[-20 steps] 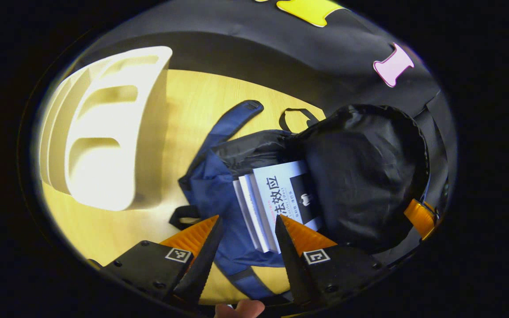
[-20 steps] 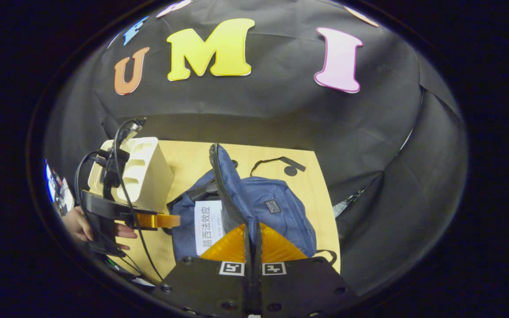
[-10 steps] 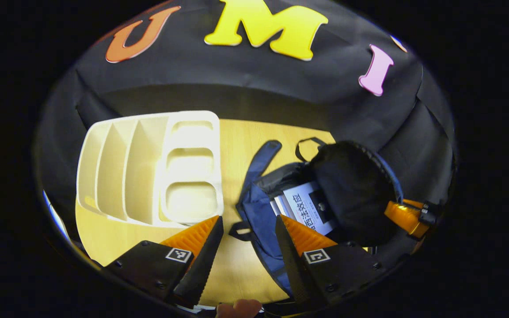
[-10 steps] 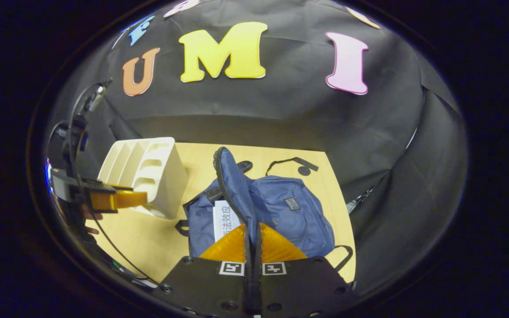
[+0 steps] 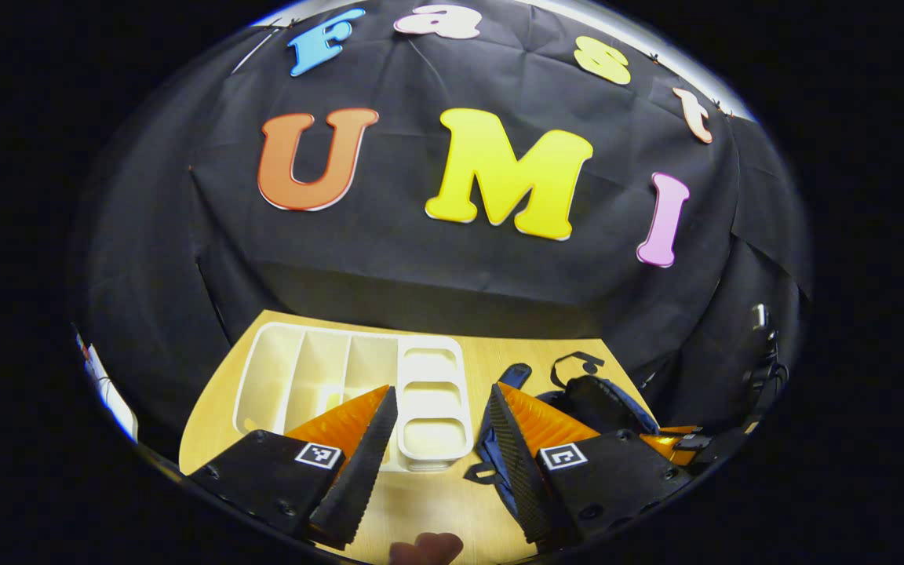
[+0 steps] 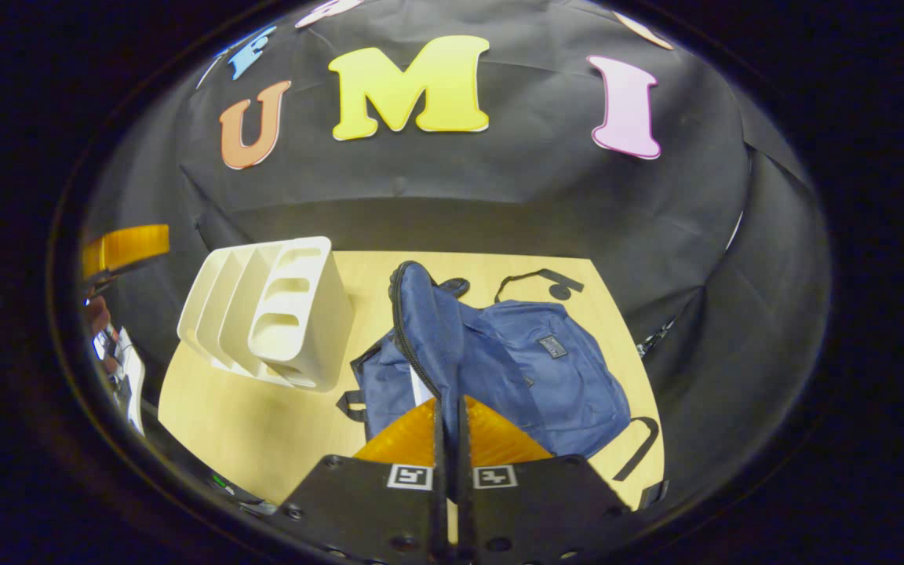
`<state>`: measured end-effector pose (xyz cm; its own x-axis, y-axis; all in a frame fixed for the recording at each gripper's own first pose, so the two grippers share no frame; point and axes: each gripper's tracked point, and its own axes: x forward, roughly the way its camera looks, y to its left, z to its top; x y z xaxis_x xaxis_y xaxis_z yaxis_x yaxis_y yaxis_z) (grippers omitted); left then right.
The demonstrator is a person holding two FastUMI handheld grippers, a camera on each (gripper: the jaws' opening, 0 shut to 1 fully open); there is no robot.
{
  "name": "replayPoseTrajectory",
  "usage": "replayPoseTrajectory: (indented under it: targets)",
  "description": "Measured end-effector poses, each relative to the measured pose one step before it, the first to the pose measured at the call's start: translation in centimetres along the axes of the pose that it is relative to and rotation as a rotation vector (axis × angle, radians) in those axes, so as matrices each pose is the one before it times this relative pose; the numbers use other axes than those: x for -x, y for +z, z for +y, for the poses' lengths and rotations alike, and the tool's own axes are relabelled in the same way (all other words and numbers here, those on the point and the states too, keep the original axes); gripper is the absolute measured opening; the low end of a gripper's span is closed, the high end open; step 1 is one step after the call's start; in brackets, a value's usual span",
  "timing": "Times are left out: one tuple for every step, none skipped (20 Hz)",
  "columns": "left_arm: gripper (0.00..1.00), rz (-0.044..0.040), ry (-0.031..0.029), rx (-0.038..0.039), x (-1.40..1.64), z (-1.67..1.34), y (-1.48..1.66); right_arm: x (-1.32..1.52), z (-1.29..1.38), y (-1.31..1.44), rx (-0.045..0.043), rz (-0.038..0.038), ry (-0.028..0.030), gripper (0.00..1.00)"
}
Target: Open the schoolbag, grab two books from the bookshelf and put them into the schoolbag.
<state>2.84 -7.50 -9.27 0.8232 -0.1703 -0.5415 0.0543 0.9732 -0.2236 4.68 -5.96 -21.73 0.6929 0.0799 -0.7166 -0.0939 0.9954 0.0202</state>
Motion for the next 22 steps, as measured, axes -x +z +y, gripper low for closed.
replayPoseTrajectory:
  targets:
    - [0.87, -0.01754, 0.00337, 0.00249, 0.437, 0.525, 0.207, -0.075, 0.709, -0.396, -0.00134, 0.00522, 0.00699, 0.05]
    - [0.77, -0.01429, 0.004, 0.00065, 0.495, 0.62, 0.227, -0.256, 0.793, -0.604, -0.00195, 0.00531, 0.00861, 0.07]
    - [0.78, -0.00972, 0.0031, 0.00169, 0.385, 0.496, -0.046, -0.986, 0.408, -0.564, -0.00127, 0.008, 0.00753, 0.09]
    - [0.78, -0.00653, 0.00323, -0.00026, 0.416, 0.486, -0.08, 0.074, 0.866, -0.313, -0.00597, 0.00445, 0.0163, 0.13]
    - [0.78, -0.00689, 0.00735, -0.00789, 0.2, 0.505, 0.114, -0.028, 0.868, -0.098, -0.00703, -0.00304, 0.0145, 0.17]
    - [0.78, -0.00753, 0.00535, -0.0097, 0.26, 0.503, -0.118, -0.006, 0.785, 0.03, 0.00109, -0.00748, 0.0145, 0.28]
    - [0.78, -0.015, 0.01287, -0.0096, 0.379, 0.633, 0.236, 0.151, 0.76, 0.232, 0.00239, -0.00449, 0.00809, 0.43]
    - [0.79, -0.01898, 0.01433, -0.0059, 0.275, 0.593, 0.476, 0.039, 0.861, 0.015, -0.00208, -0.0069, 0.02246, 0.58]
    - [0.8, -0.02037, 0.01433, -0.00384, 0.25, 0.428, 0.526, 0.208, 0.929, 0.346, -0.01029, -0.01347, 0.01884, 0.73]
    - [0.86, -0.02185, 0.01348, -0.00472, 0.13, 0.331, 0.523, 0.304, 0.533, 0.577, -0.01483, -0.02072, 0.01306, 0.88]
    - [0.92, -0.02189, 0.00209, -0.00387, -0.139, 0.196, 0.442, 0.379, 0.578, 0.771, -0.01362, -0.02977, 0.00987, 0.9]
    - [0.99, -0.02154, 0.00608, -0.00349, 0.44, 0.181, 0.815, 1.303, 0.957, 1.1, -0.00602, -0.03825, -0.00192, 0.96]
    - [0.98, -0.0197, -0.00509, 0.00371, -0.043, 0.02, 0.494, 0.791, 0.542, 1.646, 0.00512, -0.05629, -0.00276, 0.98]
    - [0.98, -0.02005, -0.00131, 0.00392, 0.317, 0.06, 0.594, 0.746, 0.54, 1.952, 0.0059, -0.06611, -0.00657, 0.96]
    - [0.98, -0.02351, -0.00111, -0.0027, 0.28, 0.035, 0.86, 0.769, 0.52, 2.282, 0.00385, -0.07696, -0.00734, 0.96]
    - [0.98, -0.0205, 0.00287, -0.00555, 0.084, 0.137, 0.752, 0.695, 0.252, 2.46, 0.00978, -0.07781, -0.02075, 0.96]
    - [0.98, -0.02107, 0.00406, -0.01098, -0.02, 0.207, 0.964, 0.6, -0.086, 2.472, 0.00913, -0.07867, -0.02828, 0.96]
    - [0.98, -0.024, 0.00371, -0.01464, 0.051, 0.038, 0.94, 0.348, 0.487, 2.588, -0.00003, -0.0789, -0.012, 0.96]
    - [0.98, -0.02543, 0.00115, -0.01373, 0.081, -0.068, 0.959, 0.292, 0.545, 2.406, 0.00026, -0.06783, -0.00489, 0.96]
    - [0.98, -0.02572, -0.00134, -0.01246, 0.112, -0.129, 0.988, 0.364, 0.565, 1.963, 0.00155, -0.05464, 0.00399, 0.96]
    - [0.98, -0.0239, -0.00006, -0.00868, 0.212, -0.048, 0.881, 0.192, 0.668, 1.598, 0.00117, -0.03996, 0.01141, 0.96]
    - [0.97, -0.02536, 0.00131, -0.01199, 0.156, -0.047, 0.909, 0.467, 0.54, 1.299, -0.00304, -0.03311, 0.00956, 0.96]
